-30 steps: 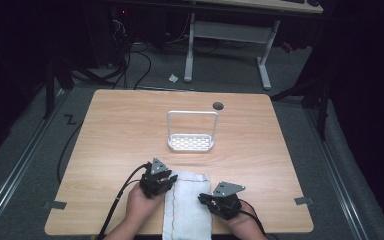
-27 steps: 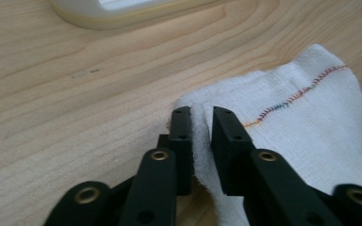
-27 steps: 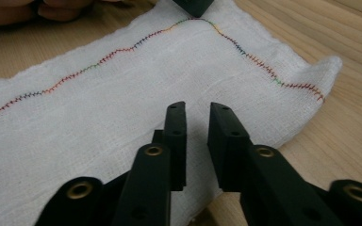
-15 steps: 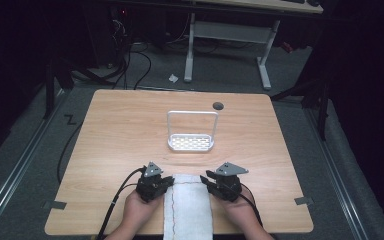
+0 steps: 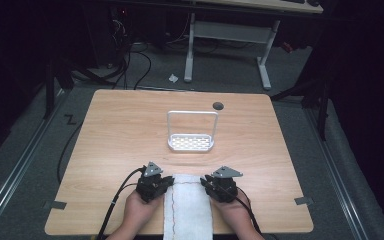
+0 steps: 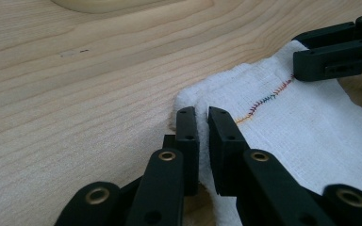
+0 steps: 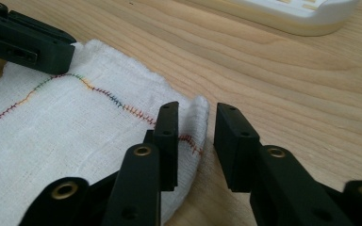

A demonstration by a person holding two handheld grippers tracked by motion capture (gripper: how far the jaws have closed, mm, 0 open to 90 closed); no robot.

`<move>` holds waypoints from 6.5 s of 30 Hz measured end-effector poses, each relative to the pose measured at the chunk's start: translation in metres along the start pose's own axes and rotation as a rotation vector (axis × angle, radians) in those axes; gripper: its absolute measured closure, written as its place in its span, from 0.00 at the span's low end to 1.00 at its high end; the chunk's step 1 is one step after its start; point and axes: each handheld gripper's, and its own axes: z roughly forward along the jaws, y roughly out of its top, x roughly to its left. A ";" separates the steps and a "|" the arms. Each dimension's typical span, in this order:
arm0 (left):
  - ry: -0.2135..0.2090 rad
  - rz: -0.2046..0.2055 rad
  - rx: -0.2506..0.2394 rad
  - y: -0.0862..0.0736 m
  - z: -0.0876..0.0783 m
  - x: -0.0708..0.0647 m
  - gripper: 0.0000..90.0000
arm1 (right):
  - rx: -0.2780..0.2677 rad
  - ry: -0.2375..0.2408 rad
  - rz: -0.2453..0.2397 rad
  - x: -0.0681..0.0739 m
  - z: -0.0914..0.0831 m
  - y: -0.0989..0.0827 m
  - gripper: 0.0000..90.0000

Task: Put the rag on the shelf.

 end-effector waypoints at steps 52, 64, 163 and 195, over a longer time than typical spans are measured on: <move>0.120 0.130 -0.535 0.133 -0.094 -0.046 0.93 | -0.563 -0.064 -0.121 0.008 -0.116 0.129 0.95; 0.131 0.173 -0.581 0.165 -0.113 -0.047 0.94 | -0.603 -0.087 -0.173 0.011 -0.132 0.160 0.95; 0.189 0.053 -0.327 0.246 -0.027 0.074 0.62 | -0.329 -0.148 -0.033 -0.102 -0.012 0.239 0.66; 0.187 0.131 -0.290 0.129 -0.075 0.040 0.52 | -0.298 -0.132 -0.129 -0.072 -0.067 0.135 0.60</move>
